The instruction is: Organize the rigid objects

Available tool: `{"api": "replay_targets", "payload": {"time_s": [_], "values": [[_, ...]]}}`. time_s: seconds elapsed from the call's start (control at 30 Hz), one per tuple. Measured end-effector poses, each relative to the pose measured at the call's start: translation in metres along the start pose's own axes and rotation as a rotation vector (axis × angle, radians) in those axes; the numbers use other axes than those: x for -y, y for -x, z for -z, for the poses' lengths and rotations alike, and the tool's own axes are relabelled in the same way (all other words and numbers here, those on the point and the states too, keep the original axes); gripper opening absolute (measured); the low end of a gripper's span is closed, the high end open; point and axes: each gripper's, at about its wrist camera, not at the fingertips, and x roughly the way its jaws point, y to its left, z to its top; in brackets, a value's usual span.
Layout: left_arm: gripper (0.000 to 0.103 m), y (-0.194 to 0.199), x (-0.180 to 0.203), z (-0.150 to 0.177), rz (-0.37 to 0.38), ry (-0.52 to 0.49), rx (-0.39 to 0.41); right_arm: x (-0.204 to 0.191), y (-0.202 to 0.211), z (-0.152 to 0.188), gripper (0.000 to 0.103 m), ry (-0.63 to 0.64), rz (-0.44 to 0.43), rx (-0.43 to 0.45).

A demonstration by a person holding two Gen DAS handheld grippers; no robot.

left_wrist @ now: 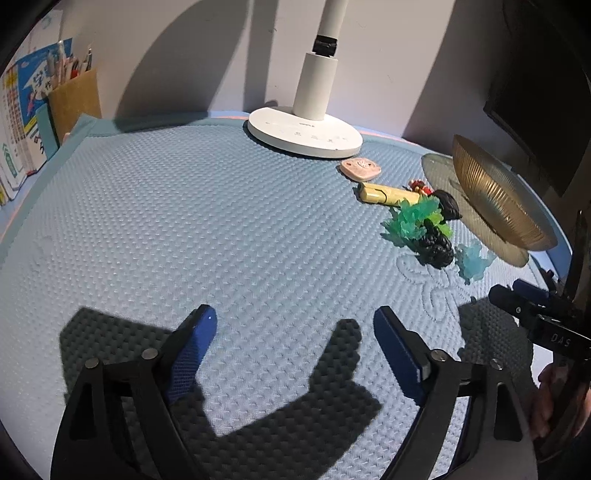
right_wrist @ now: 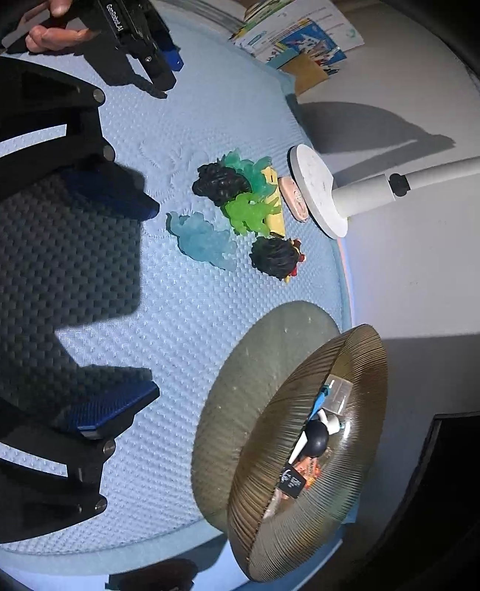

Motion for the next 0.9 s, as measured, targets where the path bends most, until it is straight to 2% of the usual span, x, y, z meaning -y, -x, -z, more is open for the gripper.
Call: {"api": "replay_targets", "payload": {"time_s": [0.2, 0.33, 0.9], "values": [[0.096, -0.0014, 0.0011, 0.0003, -0.001, -0.016, -0.011, -0.0011, 0.0021, -0.0007, 0.095, 0.003, 0.023, 0.012], [0.100, -0.0023, 0.0002, -0.0004, 0.004, -0.016, -0.016, 0.0017, 0.0031, 0.0001, 0.095, -0.009, 0.014, 0.013], [0.102, -0.0039, 0.0023, 0.0022, -0.008, -0.025, -0.020, -0.0002, 0.0021, 0.0009, 0.096, -0.009, -0.002, 0.004]]}}
